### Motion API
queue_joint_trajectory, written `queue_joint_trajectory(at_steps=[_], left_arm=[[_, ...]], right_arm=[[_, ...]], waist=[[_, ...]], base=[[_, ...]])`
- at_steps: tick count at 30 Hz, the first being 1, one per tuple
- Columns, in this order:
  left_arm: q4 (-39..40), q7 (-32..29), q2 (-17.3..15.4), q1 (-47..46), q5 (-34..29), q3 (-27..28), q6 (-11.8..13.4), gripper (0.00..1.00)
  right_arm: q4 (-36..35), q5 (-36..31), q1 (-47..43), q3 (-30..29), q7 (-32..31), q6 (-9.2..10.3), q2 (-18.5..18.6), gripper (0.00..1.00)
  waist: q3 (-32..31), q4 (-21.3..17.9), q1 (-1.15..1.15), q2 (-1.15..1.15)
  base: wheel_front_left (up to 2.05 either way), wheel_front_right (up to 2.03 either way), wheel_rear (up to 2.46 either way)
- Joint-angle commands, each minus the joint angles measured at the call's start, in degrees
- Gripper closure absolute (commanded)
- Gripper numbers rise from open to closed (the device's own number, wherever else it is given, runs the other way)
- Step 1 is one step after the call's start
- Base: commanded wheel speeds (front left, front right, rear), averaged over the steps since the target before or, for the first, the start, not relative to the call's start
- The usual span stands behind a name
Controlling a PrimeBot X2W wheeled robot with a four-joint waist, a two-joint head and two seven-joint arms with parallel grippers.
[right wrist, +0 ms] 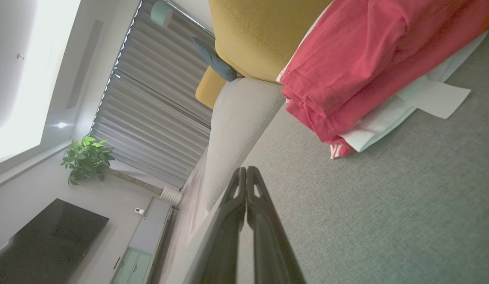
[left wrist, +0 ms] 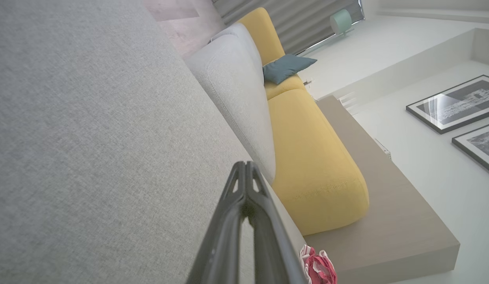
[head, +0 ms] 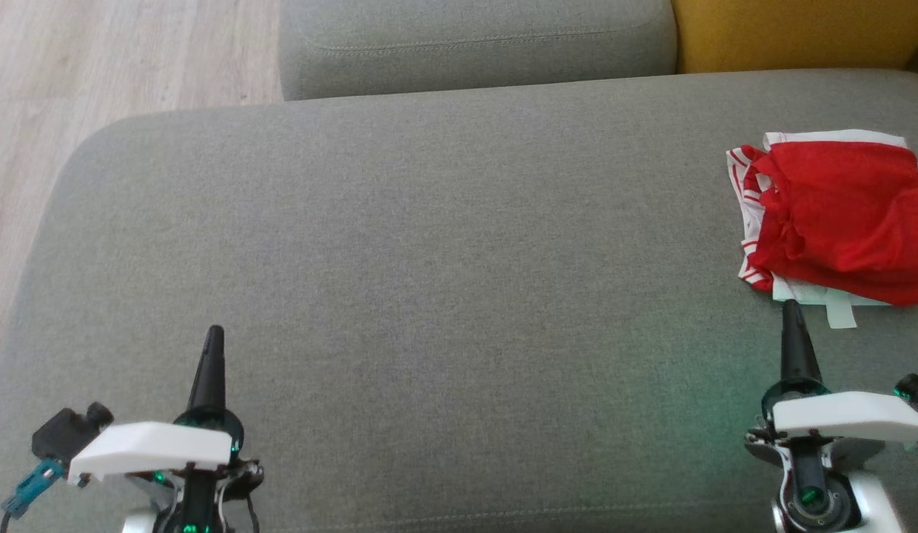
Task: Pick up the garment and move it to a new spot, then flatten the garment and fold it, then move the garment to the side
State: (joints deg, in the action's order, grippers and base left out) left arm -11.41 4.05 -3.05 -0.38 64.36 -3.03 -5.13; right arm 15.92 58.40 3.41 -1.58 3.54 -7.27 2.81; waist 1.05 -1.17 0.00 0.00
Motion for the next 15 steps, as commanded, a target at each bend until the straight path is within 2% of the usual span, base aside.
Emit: queue_joint_trajectory(at_steps=[1,15], left_arm=[[1.39,-0.43,-0.92,-2.99,1.24,1.56,-0.54,1.0],[0.31,-2.77,-1.0,-3.72,8.94,3.21,-1.04,1.0]], right_arm=[[-1.93,1.51,2.61,0.41,-0.28,-0.13,1.1,1.0],[-1.95,10.68,2.61,-0.62,-2.6,-0.16,1.13,1.0]], waist=[[-0.02,0.02,0.0,0.0],[-0.25,0.34,0.0,0.0]], base=[[0.0,0.0,0.0],[0.0,0.0,0.0]])
